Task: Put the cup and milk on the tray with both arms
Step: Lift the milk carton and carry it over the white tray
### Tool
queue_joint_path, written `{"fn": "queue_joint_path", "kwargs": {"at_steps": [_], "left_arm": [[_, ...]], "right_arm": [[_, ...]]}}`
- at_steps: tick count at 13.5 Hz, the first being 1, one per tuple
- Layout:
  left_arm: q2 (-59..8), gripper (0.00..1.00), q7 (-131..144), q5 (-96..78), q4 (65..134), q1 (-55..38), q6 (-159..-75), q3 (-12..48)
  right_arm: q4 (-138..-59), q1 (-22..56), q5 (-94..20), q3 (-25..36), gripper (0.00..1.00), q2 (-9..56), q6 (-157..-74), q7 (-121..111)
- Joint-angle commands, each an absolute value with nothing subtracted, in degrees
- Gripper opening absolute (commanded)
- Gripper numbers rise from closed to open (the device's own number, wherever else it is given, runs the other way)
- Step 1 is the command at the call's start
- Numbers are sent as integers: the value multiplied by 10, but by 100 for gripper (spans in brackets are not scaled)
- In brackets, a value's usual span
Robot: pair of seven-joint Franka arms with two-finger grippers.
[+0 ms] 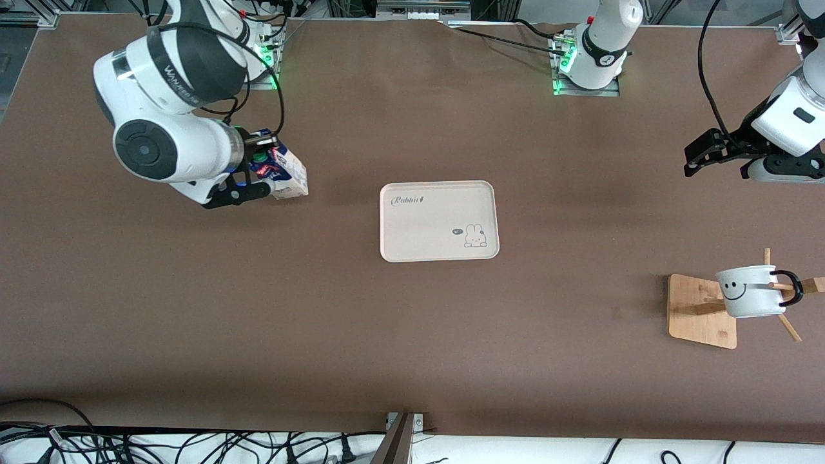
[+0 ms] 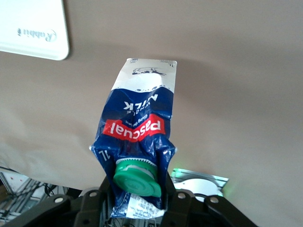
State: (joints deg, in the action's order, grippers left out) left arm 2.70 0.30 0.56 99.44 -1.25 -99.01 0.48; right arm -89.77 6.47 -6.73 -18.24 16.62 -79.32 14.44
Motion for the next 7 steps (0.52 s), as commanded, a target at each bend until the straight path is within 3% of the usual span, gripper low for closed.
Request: {"fn": "queue_joint_path", "kwargs": {"at_steps": [1, 7], "left_arm": [[18, 100, -5, -4, 975, -12, -977, 2], [18, 100, -5, -4, 975, -11, -976, 2]], "right_arm": [[-896, 64, -95, -215, 41, 163, -823, 216], [-896, 155, -98, -217, 39, 181, -906, 366]]}}
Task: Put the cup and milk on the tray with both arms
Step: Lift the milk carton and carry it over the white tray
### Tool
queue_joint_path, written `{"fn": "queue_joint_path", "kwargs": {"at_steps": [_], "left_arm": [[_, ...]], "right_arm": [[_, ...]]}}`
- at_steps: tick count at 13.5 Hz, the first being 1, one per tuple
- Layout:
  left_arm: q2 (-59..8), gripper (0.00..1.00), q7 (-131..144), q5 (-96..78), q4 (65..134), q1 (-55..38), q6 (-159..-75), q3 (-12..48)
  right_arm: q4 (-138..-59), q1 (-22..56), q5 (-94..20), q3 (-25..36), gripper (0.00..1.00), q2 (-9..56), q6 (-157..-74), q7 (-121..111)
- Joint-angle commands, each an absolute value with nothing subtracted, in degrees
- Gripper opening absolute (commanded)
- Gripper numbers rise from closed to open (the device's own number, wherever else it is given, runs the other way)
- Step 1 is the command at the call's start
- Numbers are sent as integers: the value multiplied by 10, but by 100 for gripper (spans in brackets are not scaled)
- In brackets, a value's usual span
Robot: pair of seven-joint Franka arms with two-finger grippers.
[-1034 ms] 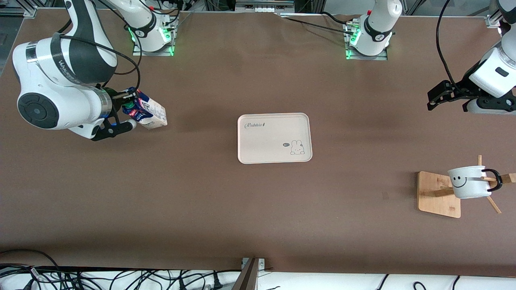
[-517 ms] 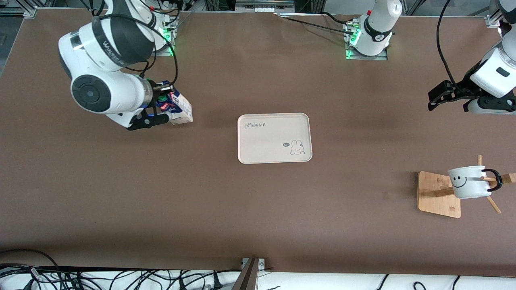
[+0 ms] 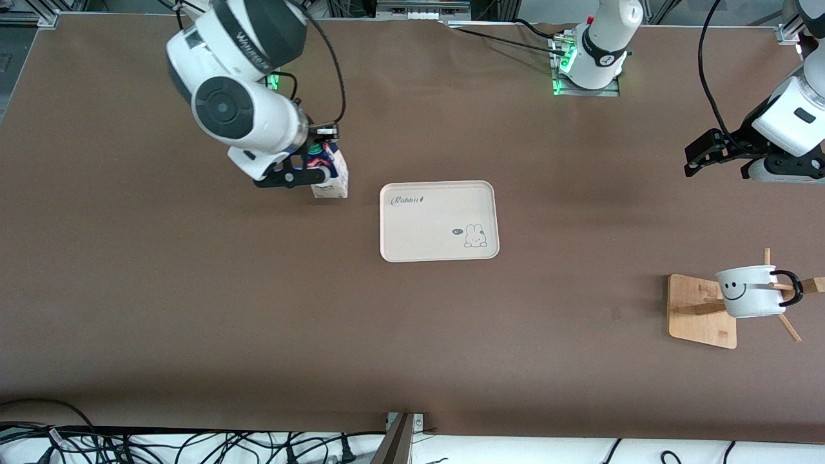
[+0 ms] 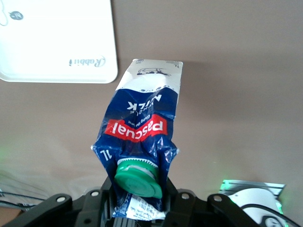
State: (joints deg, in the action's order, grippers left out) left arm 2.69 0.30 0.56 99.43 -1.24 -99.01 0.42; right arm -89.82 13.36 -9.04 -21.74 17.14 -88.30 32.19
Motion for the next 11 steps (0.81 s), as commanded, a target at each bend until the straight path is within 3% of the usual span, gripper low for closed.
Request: {"fn": "queue_joint_path", "kwargs": {"at_steps": [1, 11], "left_arm": [[18, 100, -5, -4, 975, -11, -976, 2], [18, 100, -5, -5, 975, -11, -974, 2]], "right_arm": [[-897, 168, -98, -217, 39, 187, -923, 386], [-896, 231, -87, -216, 39, 281, -1084, 461]]}}
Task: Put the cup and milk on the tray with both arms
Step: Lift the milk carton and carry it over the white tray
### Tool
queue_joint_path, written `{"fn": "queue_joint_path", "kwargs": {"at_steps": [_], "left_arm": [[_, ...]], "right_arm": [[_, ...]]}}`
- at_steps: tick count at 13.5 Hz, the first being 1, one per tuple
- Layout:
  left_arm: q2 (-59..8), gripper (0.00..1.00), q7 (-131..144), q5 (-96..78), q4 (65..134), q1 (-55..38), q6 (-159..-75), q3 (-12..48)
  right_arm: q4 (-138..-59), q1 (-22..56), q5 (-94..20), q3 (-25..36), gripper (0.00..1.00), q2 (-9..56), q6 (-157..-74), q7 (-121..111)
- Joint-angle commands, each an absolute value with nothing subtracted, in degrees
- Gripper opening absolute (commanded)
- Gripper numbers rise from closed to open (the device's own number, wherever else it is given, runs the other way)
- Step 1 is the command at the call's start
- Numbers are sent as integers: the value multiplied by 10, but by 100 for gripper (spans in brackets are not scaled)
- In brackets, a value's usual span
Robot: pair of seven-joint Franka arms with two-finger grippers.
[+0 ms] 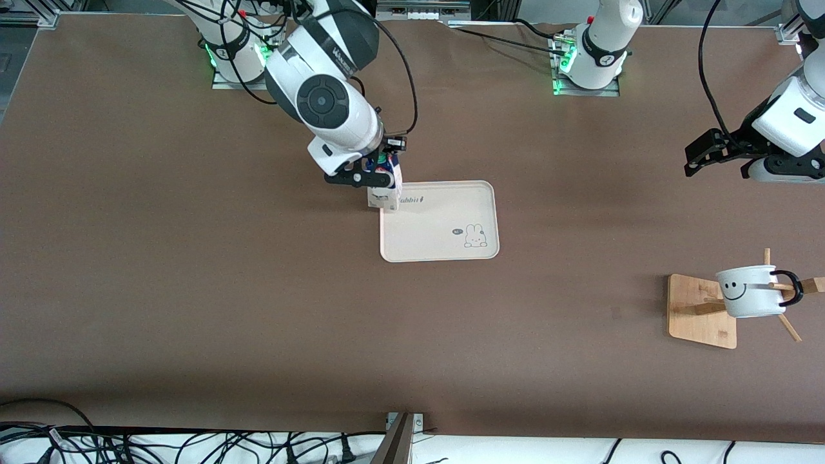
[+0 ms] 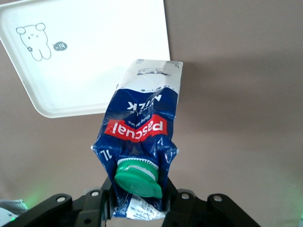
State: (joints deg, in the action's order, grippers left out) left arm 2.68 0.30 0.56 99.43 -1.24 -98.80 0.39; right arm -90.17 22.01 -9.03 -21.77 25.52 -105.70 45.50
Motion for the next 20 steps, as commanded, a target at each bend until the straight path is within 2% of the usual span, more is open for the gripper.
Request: {"fn": "queue_joint_path", "kwargs": {"at_steps": [1, 5, 12, 16, 20], "left_arm": [[18, 100, -5, -5, 975, -11, -974, 2], [18, 100, -5, -6, 975, -11, -974, 2], [9, 100, 7, -4, 965, -11, -975, 2], [-50, 100, 9, -5, 907, -2, -975, -4], [-78, 100, 9, -5, 897, 18, -976, -4]], "right_arm": [[-896, 231, -78, -215, 39, 299, -1105, 459], [-894, 231, -66, -215, 39, 335, -1181, 455], [-865, 251, -67, -214, 39, 317, -1137, 452], [-865, 241, -60, -206, 39, 323, -1137, 372], [-865, 242, -60, -200, 39, 329, -1143, 318]]}}
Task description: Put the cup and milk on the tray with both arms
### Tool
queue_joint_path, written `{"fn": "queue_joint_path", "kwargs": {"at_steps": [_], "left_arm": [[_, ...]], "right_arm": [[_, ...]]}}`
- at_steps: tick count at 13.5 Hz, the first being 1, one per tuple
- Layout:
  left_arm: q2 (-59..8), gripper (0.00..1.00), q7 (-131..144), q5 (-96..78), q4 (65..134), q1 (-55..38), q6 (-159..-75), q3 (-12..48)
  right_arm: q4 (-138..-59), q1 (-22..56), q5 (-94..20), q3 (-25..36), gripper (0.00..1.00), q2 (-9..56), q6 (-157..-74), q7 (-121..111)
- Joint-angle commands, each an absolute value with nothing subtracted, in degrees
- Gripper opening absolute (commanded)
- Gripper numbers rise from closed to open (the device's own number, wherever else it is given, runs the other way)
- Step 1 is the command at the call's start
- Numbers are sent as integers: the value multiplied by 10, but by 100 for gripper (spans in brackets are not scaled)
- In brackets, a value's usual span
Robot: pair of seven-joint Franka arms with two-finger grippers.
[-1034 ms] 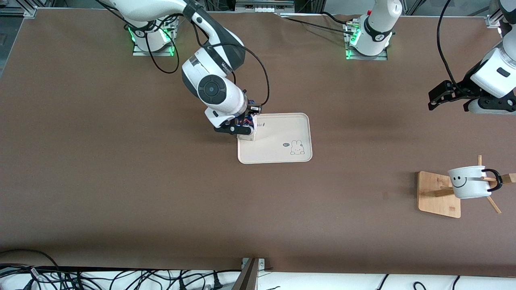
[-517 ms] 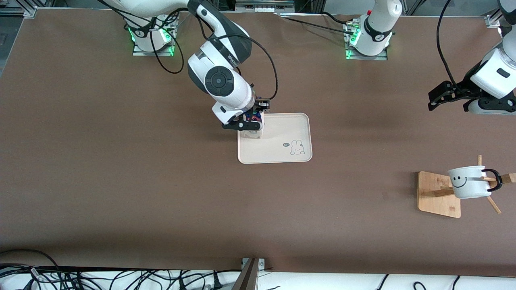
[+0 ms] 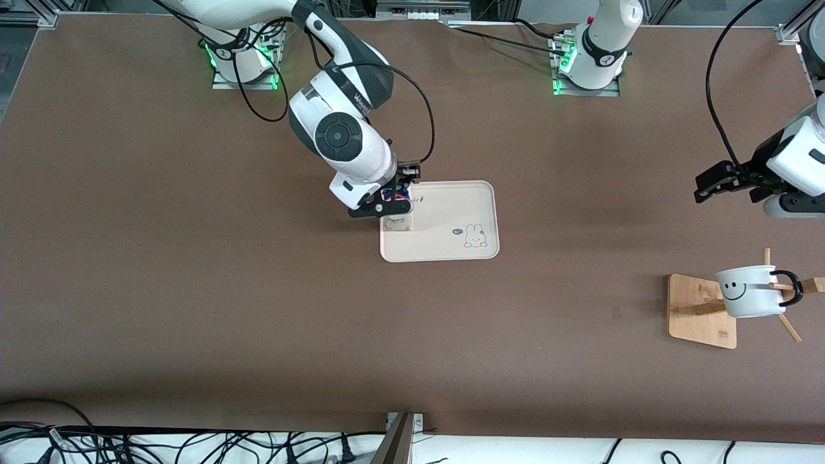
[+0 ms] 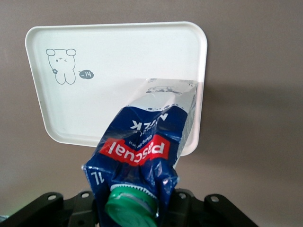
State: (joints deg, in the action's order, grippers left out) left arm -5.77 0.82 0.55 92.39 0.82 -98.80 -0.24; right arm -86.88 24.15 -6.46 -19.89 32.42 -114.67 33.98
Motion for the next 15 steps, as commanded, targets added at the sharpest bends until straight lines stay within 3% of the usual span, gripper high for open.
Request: {"fn": "queue_joint_path", "kwargs": {"at_steps": [1, 5, 15], "left_arm": [[-91, 100, 9, -5, 886, 25, -977, -4], [-148, 100, 5, -6, 831, 41, -977, -4], [-159, 100, 11, -22, 835, 45, -976, -4]], "right_arm": [[-865, 243, -62, -200, 39, 334, -1144, 319], [-865, 255, -65, -201, 39, 338, -1154, 324], [-865, 265, -39, -200, 40, 373, -1200, 288]]}}
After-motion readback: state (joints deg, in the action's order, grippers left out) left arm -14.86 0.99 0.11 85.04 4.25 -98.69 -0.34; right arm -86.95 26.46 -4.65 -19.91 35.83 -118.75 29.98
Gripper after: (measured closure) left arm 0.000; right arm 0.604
